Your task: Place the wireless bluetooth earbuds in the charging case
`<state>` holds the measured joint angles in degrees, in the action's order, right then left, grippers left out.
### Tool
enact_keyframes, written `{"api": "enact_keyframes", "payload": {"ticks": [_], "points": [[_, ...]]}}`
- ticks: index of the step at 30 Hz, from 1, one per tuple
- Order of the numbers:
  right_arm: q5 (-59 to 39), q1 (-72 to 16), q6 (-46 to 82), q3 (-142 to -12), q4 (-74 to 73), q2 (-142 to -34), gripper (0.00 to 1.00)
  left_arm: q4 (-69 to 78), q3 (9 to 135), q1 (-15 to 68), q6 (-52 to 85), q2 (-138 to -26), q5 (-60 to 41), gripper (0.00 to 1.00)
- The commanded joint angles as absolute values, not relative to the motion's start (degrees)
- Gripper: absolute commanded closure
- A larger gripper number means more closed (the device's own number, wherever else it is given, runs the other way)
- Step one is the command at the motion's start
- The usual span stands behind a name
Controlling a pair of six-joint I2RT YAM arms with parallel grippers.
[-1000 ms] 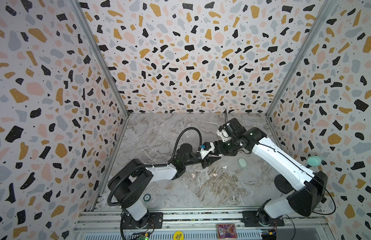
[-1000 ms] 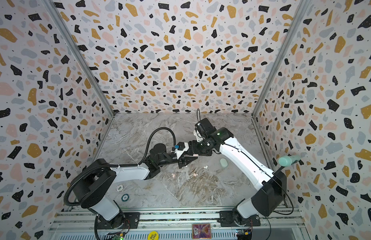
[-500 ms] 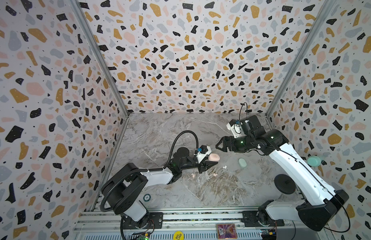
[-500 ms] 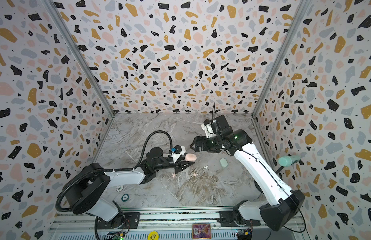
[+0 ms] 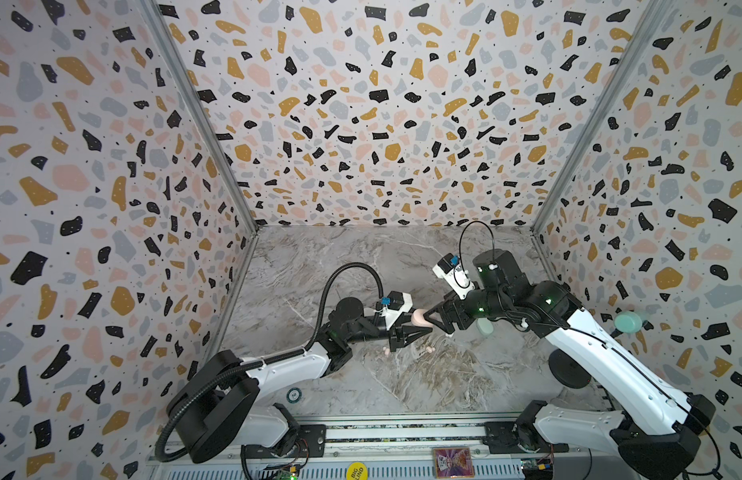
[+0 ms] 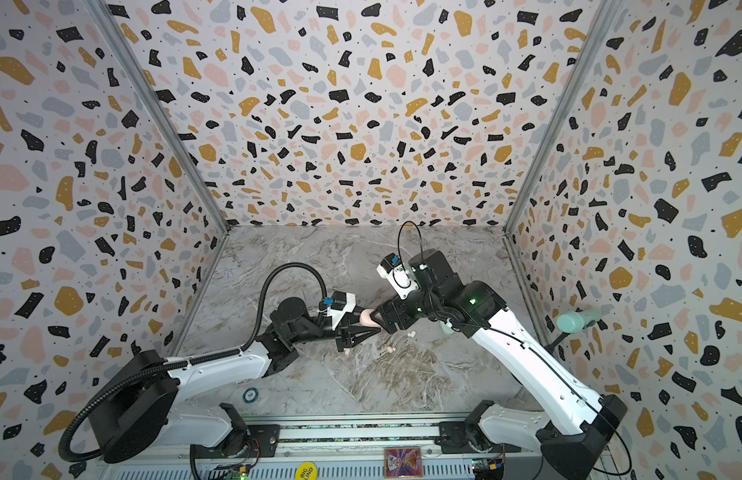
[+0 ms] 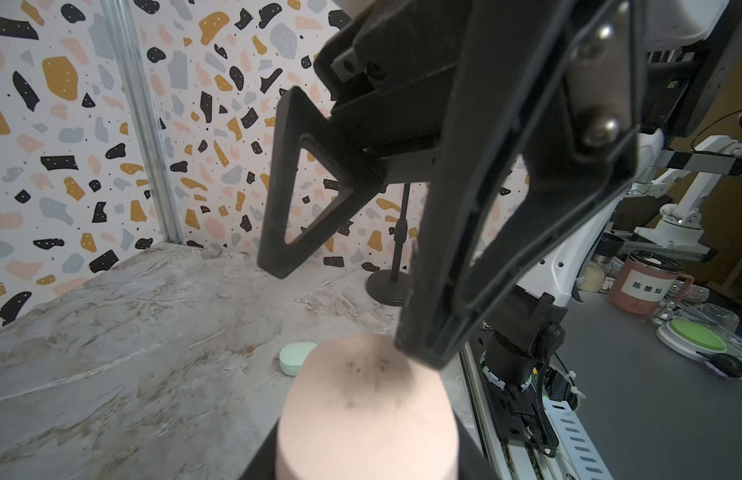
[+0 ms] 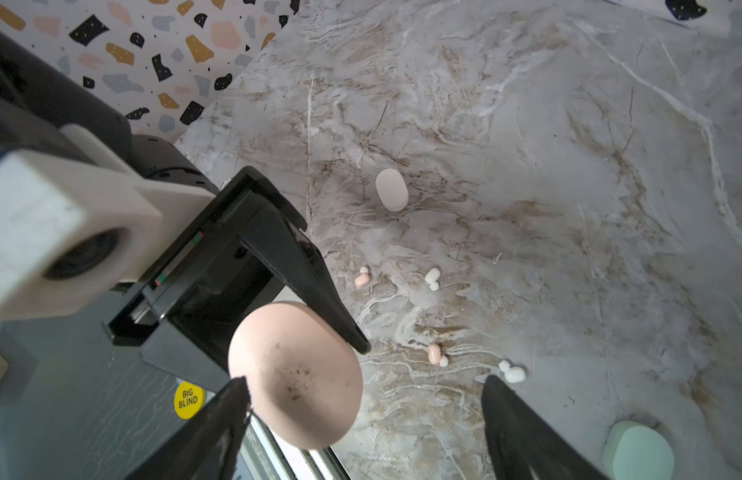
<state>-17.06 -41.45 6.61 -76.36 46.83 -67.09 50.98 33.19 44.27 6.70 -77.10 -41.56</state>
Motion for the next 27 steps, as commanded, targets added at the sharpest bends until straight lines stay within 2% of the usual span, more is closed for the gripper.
{"api": "enact_keyframes", "payload": {"ticks": [1,14,27], "points": [[-15.4,-43.4,1.8,-75.8,43.9,-65.6,0.12,52.3,32.2,43.7,6.2,-76.3,-43.2,0.66],[-11.6,-47.7,-1.4,-73.5,45.1,-65.9,0.15,50.6,32.3,43.6,4.6,-74.9,-43.4,0.66],[0.2,-47.7,-1.4,-76.9,45.3,-67.0,0.17,49.4,32.4,43.5,3.9,-74.3,-43.9,0.66]]}}
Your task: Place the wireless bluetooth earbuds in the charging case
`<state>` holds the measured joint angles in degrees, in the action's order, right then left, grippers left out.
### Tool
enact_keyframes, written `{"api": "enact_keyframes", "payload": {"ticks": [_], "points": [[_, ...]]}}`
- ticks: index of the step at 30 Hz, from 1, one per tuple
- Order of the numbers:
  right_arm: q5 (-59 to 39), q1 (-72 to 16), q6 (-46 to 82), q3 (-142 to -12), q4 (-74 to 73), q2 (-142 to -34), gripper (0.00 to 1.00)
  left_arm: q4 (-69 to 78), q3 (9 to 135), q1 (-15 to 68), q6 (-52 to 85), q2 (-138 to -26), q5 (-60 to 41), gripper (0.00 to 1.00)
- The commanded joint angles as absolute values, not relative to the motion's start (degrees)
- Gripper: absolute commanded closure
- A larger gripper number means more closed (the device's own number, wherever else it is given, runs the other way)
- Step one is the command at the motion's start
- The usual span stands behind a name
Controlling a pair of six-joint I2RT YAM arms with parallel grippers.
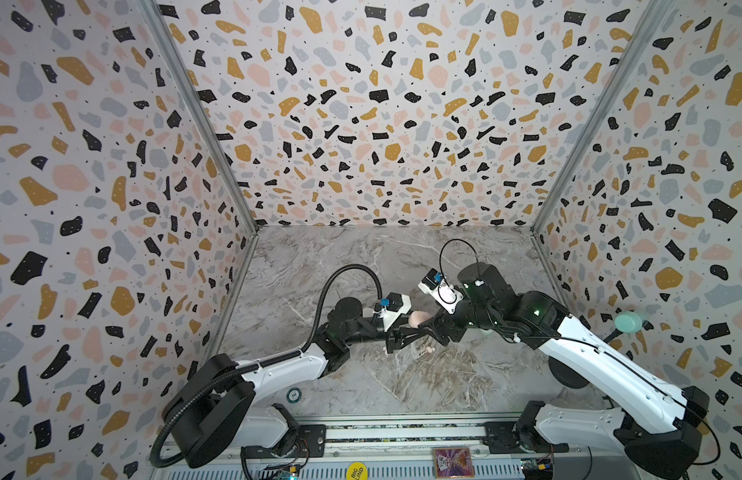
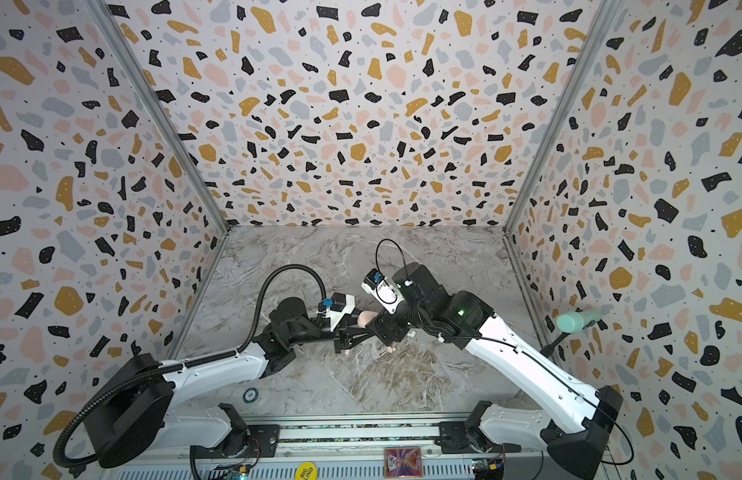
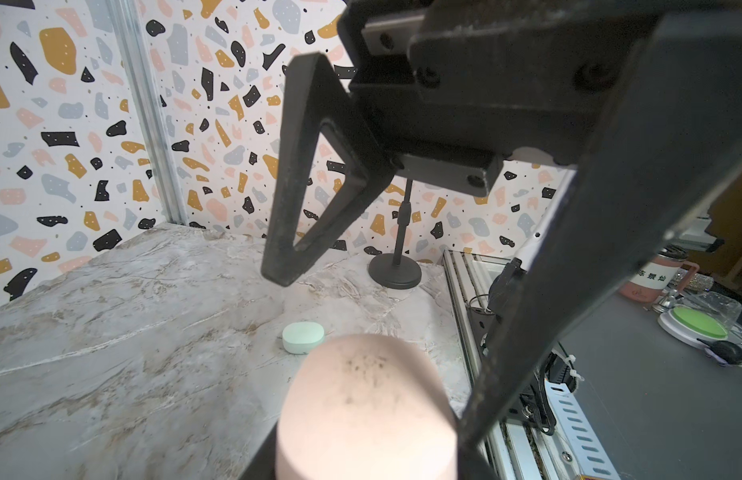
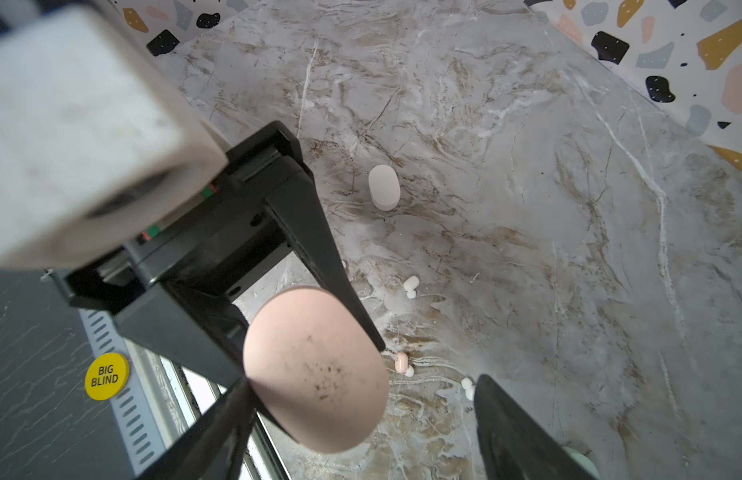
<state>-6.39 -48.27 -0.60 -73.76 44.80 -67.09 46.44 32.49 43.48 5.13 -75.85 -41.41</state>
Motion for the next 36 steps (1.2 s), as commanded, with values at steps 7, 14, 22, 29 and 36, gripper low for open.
{"api": "enact_keyframes", "payload": {"ticks": [7,14,22,29,36], "points": [[2.5,-47.7,-1.3,-80.5,45.4,-67.8,0.17,49.2,32.3,43.6,4.0,-74.2,-44.0,0.66],[1.1,-47.7,0.4,-81.8,46.2,-67.5,0.14,49.8,32.4,43.6,4.8,-74.6,-43.9,0.66],[-2.3,-47.5,2.6,-82.7,46.8,-66.3,0.09,51.7,32.5,43.5,7.1,-75.6,-43.7,0.66],[-5.8,-47.5,1.5,-78.6,47.8,-66.2,0.08,52.1,32.6,43.5,7.5,-75.6,-43.9,0.66],[-5.7,-41.8,1.0,-78.6,46.7,-66.8,0.09,51.5,32.6,43.5,7.3,-75.3,-44.5,0.66]]}}
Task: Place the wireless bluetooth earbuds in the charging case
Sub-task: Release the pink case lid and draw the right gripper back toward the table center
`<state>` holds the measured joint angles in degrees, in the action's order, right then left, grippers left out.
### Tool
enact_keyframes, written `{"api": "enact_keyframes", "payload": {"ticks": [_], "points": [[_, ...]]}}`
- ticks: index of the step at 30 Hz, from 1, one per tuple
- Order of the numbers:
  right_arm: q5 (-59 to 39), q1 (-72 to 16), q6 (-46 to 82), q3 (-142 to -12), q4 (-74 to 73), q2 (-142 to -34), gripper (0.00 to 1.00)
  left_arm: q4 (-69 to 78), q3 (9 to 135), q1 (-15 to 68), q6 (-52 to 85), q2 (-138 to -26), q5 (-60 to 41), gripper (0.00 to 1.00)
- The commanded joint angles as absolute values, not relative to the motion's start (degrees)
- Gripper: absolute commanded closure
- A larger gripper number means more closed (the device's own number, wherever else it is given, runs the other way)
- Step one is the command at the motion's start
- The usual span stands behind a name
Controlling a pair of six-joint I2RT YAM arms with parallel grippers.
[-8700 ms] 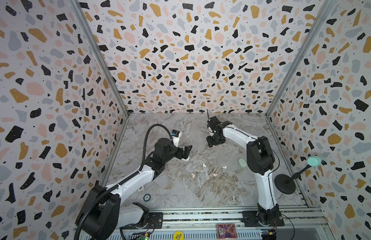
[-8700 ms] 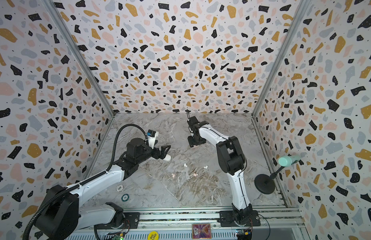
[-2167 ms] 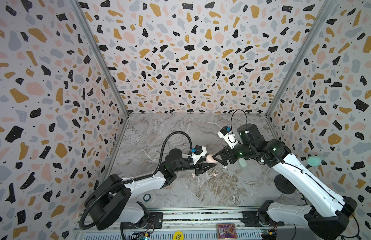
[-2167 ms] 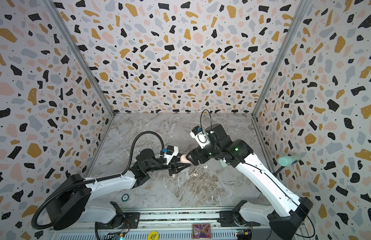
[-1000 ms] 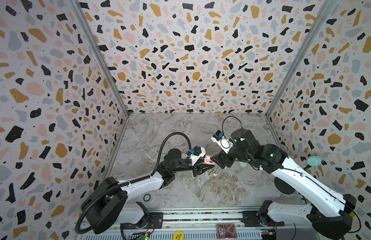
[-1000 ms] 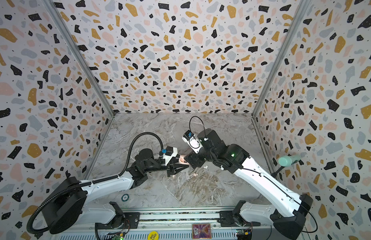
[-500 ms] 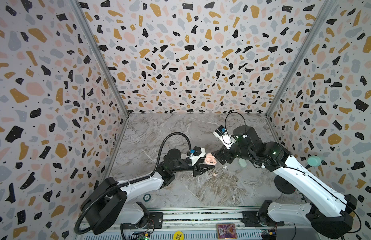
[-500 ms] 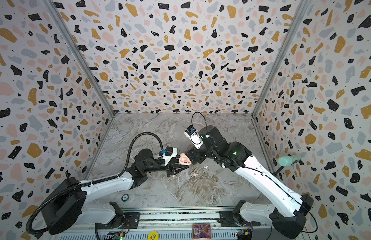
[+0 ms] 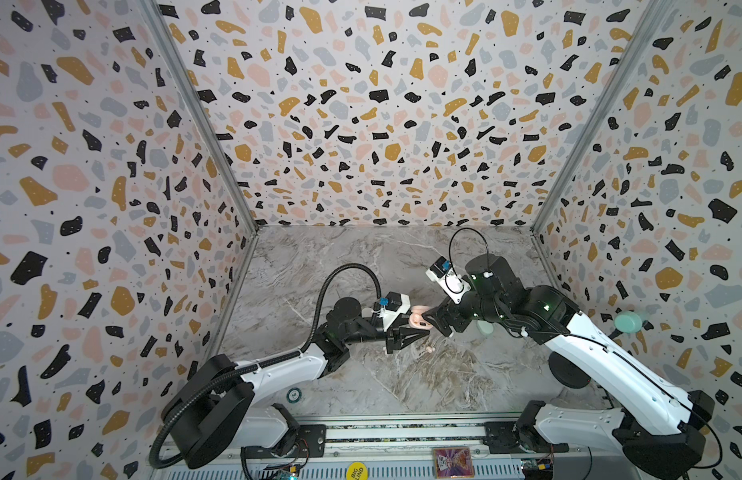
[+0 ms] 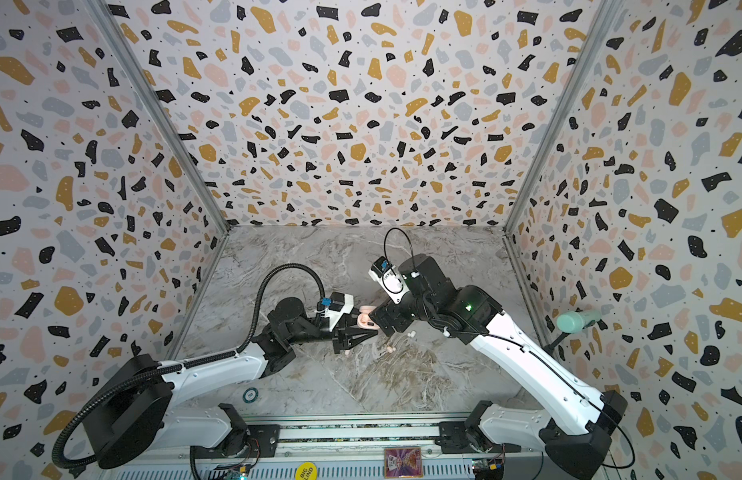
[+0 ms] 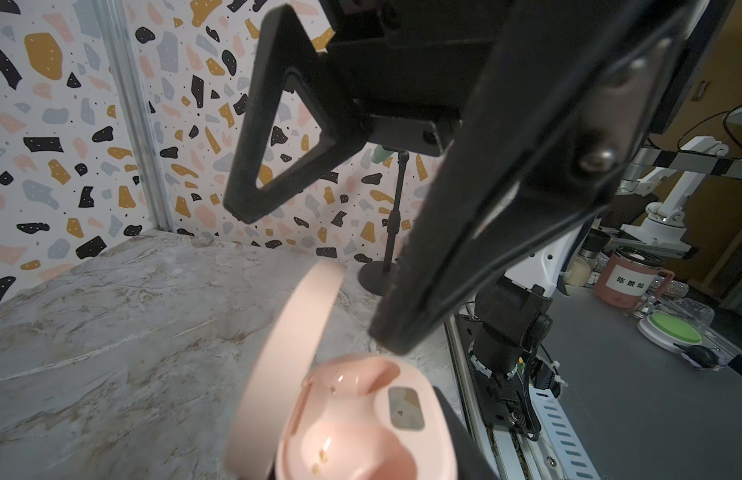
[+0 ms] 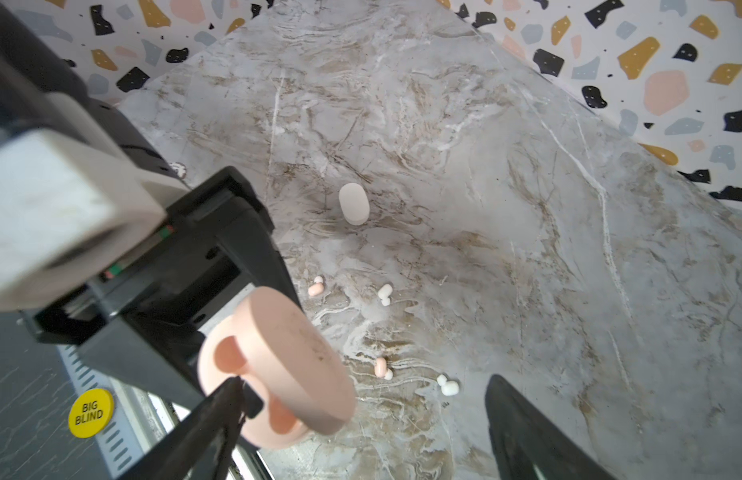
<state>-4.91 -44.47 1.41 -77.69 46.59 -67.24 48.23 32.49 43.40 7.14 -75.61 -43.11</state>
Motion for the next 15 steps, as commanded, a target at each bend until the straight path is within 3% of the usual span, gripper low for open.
{"api": "enact_keyframes", "payload": {"ticks": [1,9,15], "points": [[-6.4,-40.4,1.0,-78.9,46.4,-67.0,0.09,51.5,32.5,43.4,7.3,-75.4,-44.6,0.66],[-11.9,-36.4,-0.4,-82.2,46.5,-71.3,0.11,52.0,32.2,43.6,7.8,-75.3,-45.3,0.66],[-10.7,-36.2,-0.3,-83.7,47.9,-72.0,0.11,52.3,32.1,43.5,8.4,-75.3,-44.8,0.66]]}}
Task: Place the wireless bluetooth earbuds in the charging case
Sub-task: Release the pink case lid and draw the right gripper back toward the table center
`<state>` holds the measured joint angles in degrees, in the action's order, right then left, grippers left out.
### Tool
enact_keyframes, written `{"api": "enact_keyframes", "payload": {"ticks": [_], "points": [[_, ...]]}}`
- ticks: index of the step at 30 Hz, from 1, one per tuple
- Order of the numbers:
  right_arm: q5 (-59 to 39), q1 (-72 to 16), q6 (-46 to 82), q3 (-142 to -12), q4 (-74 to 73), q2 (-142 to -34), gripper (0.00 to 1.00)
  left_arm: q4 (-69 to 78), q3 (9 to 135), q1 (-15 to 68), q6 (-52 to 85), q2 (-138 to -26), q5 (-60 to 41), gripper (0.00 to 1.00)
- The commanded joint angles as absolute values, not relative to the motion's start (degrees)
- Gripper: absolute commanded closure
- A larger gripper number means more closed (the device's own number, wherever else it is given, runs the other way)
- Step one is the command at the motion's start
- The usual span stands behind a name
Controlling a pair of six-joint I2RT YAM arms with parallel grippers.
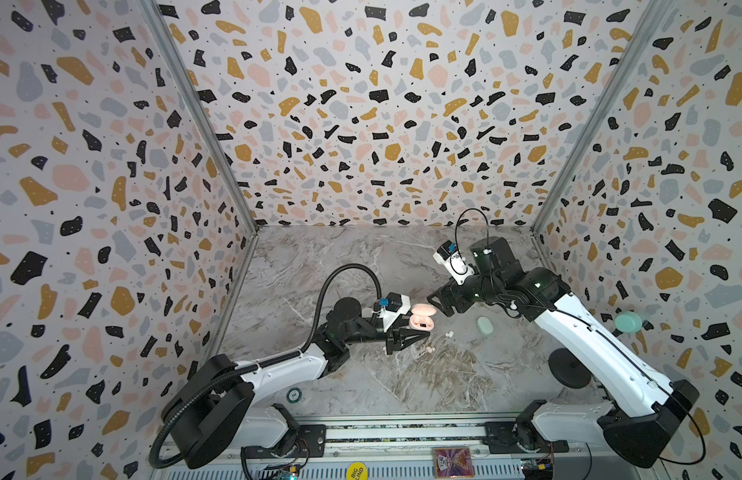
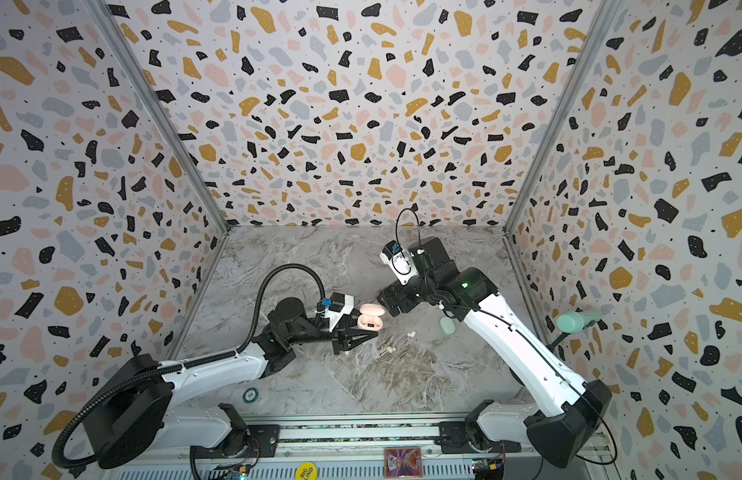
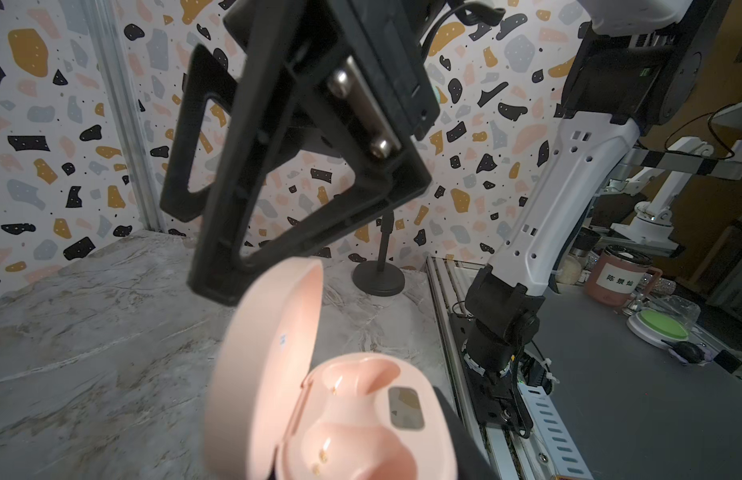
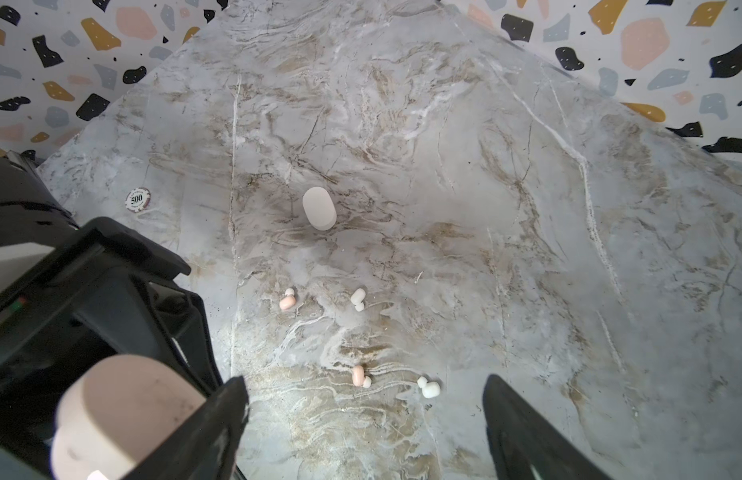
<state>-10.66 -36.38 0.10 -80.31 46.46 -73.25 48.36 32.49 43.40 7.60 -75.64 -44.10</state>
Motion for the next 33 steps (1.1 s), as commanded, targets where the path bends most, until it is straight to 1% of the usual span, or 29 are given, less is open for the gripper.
{"api": "enact_keyframes", "payload": {"ticks": [1,7,13,18,20,22,27,30,33], "points": [[-10.7,-35.9,0.0,-83.9,47.9,-71.6,0.1,52.9,32.0,43.6,9.0,-75.5,-44.7,0.66],[-10.7,-34.5,3.4,-83.9,48.8,-69.4,0.08,57.3,31.6,43.5,13.3,-77.0,-45.0,0.66],[-13.8,-34.3,4.9,-81.5,48.0,-66.7,0.08,57.8,31.9,43.5,14.3,-77.6,-45.2,0.66],[-13.7,-32.4,11.0,-77.1,46.3,-64.5,0.07,62.3,30.8,42.6,18.3,-78.7,-43.8,0.66],[-14.0,-30.4,14.7,-74.7,45.8,-63.6,0.05,66.4,29.5,41.5,21.2,-79.4,-43.5,0.66],[-14.8,-28.7,18.5,-71.2,44.8,-62.5,0.01,68.9,28.8,40.3,22.9,-79.6,-42.9,0.66],[-15.6,-28.1,24.9,-60.8,40.7,-60.8,0.01,64.7,29.5,38.5,19.8,-78.8,-41.9,0.66],[-16.9,-29.5,28.2,-54.0,36.4,-61.0,0.01,63.7,29.9,37.2,19.3,-78.5,-41.7,0.66],[-15.5,-34.0,30.9,-48.7,30.7,-62.1,0.01,63.2,30.2,35.4,19.1,-78.4,-41.7,0.66]]}}
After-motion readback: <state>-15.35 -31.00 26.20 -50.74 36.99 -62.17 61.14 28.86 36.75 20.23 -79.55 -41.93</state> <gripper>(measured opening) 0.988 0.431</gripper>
